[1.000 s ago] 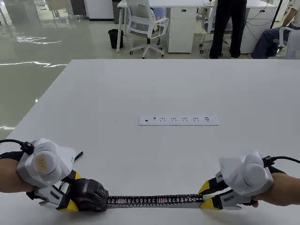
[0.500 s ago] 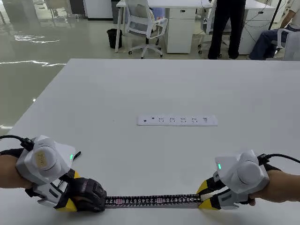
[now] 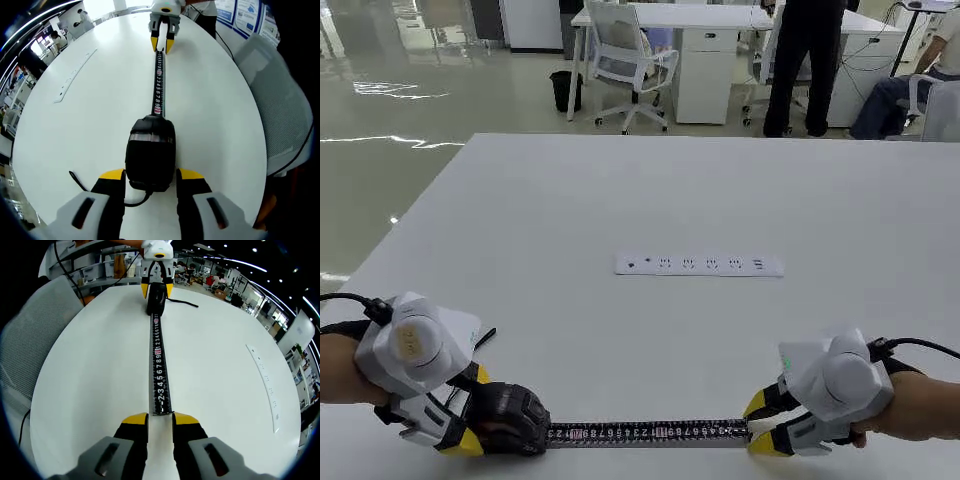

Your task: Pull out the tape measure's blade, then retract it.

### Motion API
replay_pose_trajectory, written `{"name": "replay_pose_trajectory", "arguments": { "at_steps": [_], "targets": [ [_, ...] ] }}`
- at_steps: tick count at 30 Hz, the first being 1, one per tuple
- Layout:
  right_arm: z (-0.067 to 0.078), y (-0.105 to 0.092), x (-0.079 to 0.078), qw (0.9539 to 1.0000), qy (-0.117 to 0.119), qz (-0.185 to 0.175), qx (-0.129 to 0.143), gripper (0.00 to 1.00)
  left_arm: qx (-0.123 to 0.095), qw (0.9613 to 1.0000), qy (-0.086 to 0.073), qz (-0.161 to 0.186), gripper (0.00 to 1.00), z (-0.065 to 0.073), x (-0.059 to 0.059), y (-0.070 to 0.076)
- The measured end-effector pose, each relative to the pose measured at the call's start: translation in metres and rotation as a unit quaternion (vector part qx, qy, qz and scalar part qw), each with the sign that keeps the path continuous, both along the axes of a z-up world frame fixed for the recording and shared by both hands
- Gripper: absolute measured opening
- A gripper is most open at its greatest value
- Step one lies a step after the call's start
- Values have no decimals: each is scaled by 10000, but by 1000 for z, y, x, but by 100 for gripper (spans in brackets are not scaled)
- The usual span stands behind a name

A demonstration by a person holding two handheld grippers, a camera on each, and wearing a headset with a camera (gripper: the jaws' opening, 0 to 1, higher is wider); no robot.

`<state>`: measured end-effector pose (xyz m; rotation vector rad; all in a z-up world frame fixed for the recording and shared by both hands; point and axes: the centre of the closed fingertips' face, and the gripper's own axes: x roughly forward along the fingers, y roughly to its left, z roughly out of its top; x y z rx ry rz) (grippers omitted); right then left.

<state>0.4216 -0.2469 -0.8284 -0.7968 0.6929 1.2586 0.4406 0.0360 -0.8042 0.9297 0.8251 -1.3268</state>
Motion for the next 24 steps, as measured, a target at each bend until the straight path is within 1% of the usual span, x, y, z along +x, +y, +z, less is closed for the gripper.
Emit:
{"name": "replay_pose_trajectory", "arguments": {
  "at_steps": [2, 5, 7, 10, 12, 18, 20, 21, 24],
  "targets": [
    [2, -2, 0, 9999, -1, -133, 30, 19, -11, 10000, -23, 39, 37, 2, -1, 2],
    [7, -3, -3, 9998, -7, -171, 41, 19, -37, 9999, -35, 96, 37, 4, -2, 5],
    [11, -4, -4, 9996, -19, -267, 67, 20, -43, 9999, -43, 150, 39, 6, -3, 7],
    [16, -5, -6, 9990, -14, -426, 129, 20, -100, 9996, -77, 254, 39, 10, -5, 9],
    [19, -6, -7, 9979, 17, -620, 177, 22, -164, 9991, -93, 374, 40, 12, -6, 10],
    [27, -5, -16, 9948, 72, -956, 355, 25, -374, 9965, -108, 741, 42, 19, -13, 15],
    [28, -4, -18, 9937, 78, -1041, 413, 26, -411, 9954, -113, 863, 44, 22, -14, 17],
    [30, -3, -20, 9933, 81, -1079, 413, 26, -448, 9943, -122, 958, 45, 23, -14, 18],
    [34, -1, -26, 9924, 51, -1139, 470, 27, -555, 9925, -190, 1077, 46, 27, -16, 20]
  ]
}}
